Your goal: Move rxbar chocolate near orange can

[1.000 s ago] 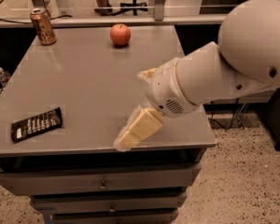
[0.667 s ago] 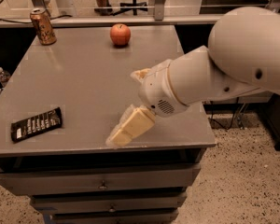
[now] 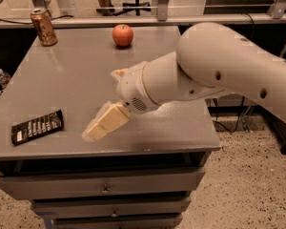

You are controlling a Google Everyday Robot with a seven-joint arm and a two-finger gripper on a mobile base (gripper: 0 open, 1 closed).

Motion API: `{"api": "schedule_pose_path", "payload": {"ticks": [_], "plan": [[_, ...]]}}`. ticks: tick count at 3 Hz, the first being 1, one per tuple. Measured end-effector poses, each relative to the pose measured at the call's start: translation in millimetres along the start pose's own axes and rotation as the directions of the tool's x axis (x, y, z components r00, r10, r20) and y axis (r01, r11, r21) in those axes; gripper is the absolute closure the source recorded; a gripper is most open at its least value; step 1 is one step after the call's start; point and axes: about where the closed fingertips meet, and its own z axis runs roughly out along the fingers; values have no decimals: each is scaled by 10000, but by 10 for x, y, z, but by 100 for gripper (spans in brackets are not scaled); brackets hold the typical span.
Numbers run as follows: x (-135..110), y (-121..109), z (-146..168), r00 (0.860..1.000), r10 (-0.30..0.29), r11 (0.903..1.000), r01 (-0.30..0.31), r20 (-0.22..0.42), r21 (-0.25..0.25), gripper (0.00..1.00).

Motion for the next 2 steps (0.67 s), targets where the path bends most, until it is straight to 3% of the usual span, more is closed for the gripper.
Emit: {"api": "schedule_pose_path", "payload": {"ticks": [2], "plan": [[-95, -110, 613, 9982, -409, 9991, 412, 440, -56, 0]]}}
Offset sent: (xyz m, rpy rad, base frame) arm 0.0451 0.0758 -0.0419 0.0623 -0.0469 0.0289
